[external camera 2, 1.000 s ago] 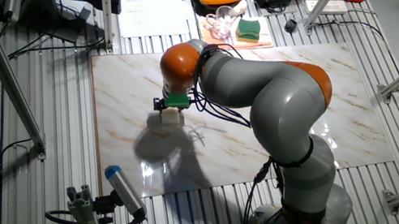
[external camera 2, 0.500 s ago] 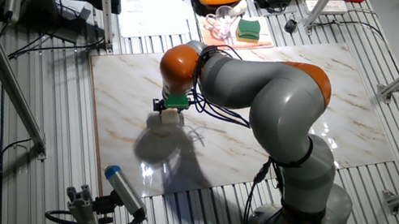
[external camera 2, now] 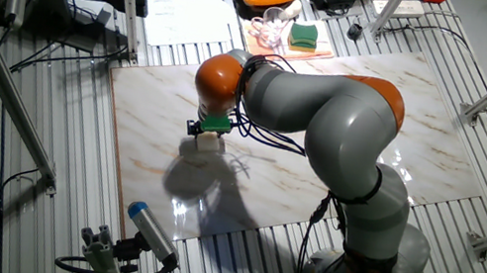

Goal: Clean the tabletop with a sponge

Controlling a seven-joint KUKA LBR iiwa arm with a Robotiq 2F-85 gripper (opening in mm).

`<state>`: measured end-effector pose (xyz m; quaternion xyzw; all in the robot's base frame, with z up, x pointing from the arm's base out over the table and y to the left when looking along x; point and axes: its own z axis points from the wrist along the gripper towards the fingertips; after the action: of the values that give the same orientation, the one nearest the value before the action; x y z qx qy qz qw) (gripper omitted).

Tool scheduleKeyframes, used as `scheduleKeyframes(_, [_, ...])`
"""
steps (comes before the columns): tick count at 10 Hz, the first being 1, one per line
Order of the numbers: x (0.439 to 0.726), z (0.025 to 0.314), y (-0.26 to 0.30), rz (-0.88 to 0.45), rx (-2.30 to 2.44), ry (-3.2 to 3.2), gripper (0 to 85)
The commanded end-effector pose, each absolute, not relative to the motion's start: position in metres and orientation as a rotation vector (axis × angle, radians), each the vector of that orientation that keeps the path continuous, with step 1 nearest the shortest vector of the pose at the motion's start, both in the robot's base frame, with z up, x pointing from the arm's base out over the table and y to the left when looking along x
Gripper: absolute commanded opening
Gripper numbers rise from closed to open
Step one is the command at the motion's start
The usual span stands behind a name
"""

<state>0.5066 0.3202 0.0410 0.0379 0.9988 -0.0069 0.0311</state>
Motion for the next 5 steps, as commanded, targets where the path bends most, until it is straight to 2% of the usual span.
scheduleKeyframes(1, [0.5068, 0.0401, 0.3191, -0.018, 0.118, 3.077, 68.0])
scheduleKeyframes(5, [0.5068, 0.0418, 0.3185, -0.013, 0.122, 3.076, 68.0])
